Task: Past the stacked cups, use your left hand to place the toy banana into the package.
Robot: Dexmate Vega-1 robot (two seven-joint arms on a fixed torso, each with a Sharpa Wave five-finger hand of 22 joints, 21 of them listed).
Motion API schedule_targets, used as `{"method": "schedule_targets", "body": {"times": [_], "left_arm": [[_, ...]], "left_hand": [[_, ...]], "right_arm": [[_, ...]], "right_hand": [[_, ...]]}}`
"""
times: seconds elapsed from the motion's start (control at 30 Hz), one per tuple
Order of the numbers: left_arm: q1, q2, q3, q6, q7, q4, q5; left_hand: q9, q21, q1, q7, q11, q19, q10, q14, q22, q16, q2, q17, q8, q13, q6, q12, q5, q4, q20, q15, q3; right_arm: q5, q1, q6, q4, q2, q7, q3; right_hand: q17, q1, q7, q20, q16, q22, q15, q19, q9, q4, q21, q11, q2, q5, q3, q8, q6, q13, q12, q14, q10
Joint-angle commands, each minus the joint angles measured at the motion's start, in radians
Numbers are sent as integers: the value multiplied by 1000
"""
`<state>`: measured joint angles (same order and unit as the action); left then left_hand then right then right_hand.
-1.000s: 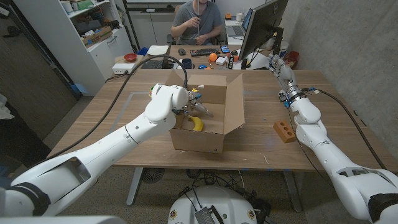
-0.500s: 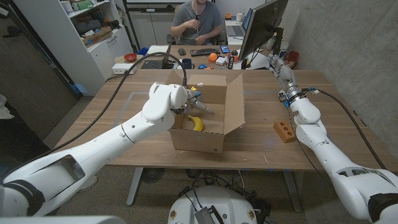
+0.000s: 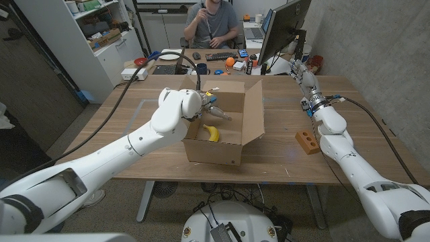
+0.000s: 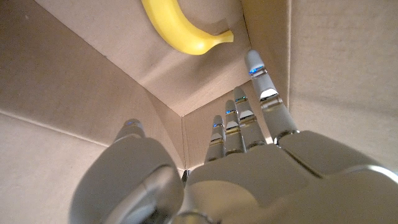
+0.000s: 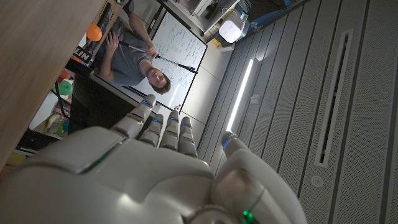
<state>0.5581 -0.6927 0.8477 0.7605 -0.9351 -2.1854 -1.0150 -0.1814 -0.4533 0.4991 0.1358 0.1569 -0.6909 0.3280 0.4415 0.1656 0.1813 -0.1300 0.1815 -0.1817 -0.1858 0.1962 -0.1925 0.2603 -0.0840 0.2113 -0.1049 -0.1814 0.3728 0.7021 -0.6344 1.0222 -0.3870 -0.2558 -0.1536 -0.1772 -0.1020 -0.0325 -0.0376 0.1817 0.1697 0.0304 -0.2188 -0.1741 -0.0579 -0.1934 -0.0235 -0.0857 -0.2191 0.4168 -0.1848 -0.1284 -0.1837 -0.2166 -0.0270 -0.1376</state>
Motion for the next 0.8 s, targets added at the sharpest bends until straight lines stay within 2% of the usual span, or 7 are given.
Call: {"method": "schedule_targets", "body": {"times": [0.03,0.3,0.43,0.63,0.8], "left_arm": [[23,-5,-28,6,12,-49,-38],[45,-1,-51,5,18,-86,-94],[78,-1,-80,-5,52,-107,-99],[109,3,-95,-9,71,-127,-158],[150,9,-136,-20,106,-146,-154]], "left_hand": [[1,6,11,38,-4,0,0,-3,1,4,3,0,-3,-1,-1,-3,9,3,2,3,3],[1,19,19,34,-8,6,-6,-16,2,2,6,0,-2,-1,-6,-1,12,6,2,5,5],[1,31,23,33,-9,15,-15,-33,2,-1,7,1,0,-1,-12,1,14,8,4,1,7],[1,75,30,34,-5,62,-51,-93,3,-8,8,1,4,-2,-42,8,20,9,5,-13,16],[1,96,31,32,2,77,-76,-123,4,-8,10,2,7,-3,-65,10,23,9,5,-25,22]], "right_arm": [[5,8,1,11,-5,-3,0],[7,13,2,19,-7,-2,-1],[5,16,5,27,-10,0,-2],[6,17,2,33,-10,3,-3],[8,21,12,41,-11,7,-4]], "right_hand": [[-3,-3,-6,-24,3,2,18,-6,-5,5,-1,-4,5,-7,3,0,-6,-5,1,-9,-8],[-3,-3,-6,-25,3,2,19,-7,-5,5,-1,-3,5,-7,2,0,-6,-5,1,-9,-8],[-3,-3,-7,-25,3,2,18,-7,-5,5,-1,-4,5,-7,2,0,-6,-5,1,-9,-9],[-3,-2,-7,-25,2,2,19,-7,-5,5,-1,-3,5,-7,2,0,-6,-5,2,-9,-8],[-3,-2,-8,-24,2,2,18,-7,-5,6,-1,-4,5,-8,1,0,-7,-5,2,-9,-8]]}}
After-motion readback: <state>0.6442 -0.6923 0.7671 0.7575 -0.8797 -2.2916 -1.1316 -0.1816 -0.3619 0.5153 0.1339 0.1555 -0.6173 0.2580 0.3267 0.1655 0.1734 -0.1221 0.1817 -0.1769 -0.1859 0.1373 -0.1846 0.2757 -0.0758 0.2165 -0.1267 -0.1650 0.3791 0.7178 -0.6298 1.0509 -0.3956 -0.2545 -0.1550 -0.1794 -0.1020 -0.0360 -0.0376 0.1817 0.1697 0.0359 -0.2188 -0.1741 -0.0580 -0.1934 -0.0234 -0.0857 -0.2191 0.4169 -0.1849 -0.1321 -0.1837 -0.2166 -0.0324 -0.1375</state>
